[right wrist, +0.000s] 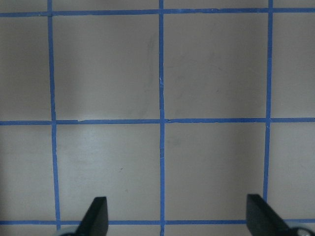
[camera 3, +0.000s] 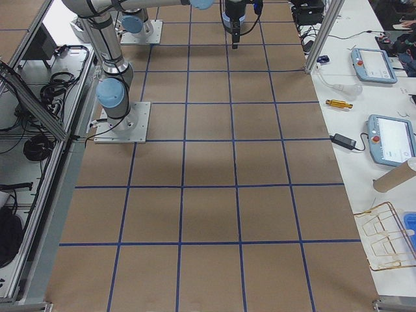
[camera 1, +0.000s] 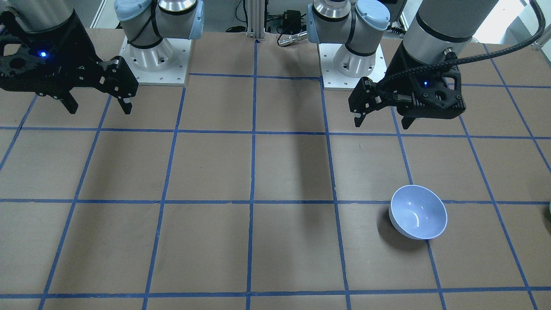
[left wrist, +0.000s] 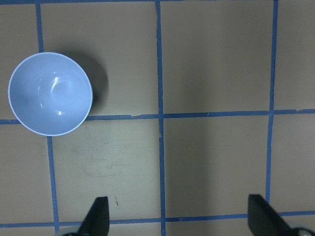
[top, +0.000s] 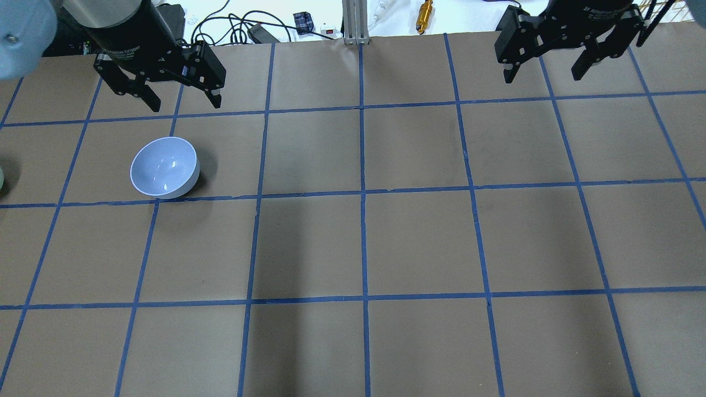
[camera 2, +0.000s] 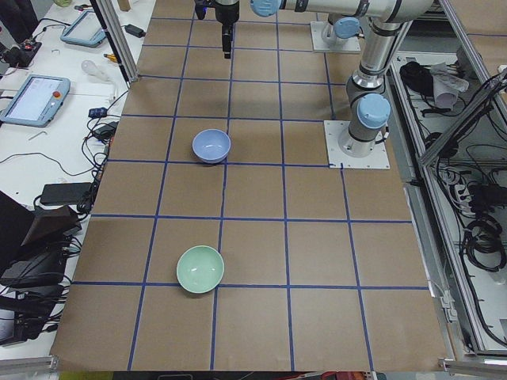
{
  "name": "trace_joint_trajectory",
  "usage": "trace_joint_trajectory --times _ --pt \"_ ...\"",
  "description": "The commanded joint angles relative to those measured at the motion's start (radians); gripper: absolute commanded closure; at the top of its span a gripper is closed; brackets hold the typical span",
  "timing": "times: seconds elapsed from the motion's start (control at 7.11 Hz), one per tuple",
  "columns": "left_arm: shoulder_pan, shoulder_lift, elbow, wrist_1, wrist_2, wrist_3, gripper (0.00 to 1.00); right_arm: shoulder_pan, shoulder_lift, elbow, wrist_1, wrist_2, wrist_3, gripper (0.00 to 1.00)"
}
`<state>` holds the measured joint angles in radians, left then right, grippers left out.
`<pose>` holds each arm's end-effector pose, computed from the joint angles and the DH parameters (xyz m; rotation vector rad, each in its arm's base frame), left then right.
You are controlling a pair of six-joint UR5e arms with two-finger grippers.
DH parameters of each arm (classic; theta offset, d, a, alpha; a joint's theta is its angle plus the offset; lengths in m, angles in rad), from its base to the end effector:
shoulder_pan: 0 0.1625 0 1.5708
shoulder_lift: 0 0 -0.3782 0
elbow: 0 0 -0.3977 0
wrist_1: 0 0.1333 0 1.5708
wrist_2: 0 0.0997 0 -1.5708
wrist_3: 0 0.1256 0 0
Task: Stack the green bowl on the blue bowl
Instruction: 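Move the left gripper away from the blue bowl toward the table edge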
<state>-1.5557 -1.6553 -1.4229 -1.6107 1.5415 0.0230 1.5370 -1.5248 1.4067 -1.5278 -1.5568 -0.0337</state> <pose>-0.1289 -0.5335 0.4414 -0.0128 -3.1125 0.0374 0.1174 -0.5254 0.4694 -0.0007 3.1279 -0.1182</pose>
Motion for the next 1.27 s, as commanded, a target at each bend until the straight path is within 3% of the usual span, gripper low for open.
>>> trace_joint_trajectory --times 0.0,0.56,0.7,0.84,1.12 --pt "0.000 -0.001 -0.001 -0.002 0.000 0.000 0.00 0.000 0.000 0.000 0.000 0.001 0.000 0.00" --pt "0.008 0.000 -0.007 -0.002 -0.001 0.038 0.00 0.000 0.000 0.000 0.000 0.000 0.000 0.00" --pt "0.032 0.002 -0.005 -0.005 0.000 0.148 0.00 0.000 0.000 0.000 0.000 0.000 0.000 0.00" --pt "0.114 0.009 -0.002 -0.055 -0.001 0.226 0.00 0.000 0.000 0.000 0.000 0.000 0.000 0.00" --pt "0.315 0.014 0.004 -0.121 0.000 0.593 0.00 0.000 0.000 0.000 0.000 0.000 -0.002 0.00"
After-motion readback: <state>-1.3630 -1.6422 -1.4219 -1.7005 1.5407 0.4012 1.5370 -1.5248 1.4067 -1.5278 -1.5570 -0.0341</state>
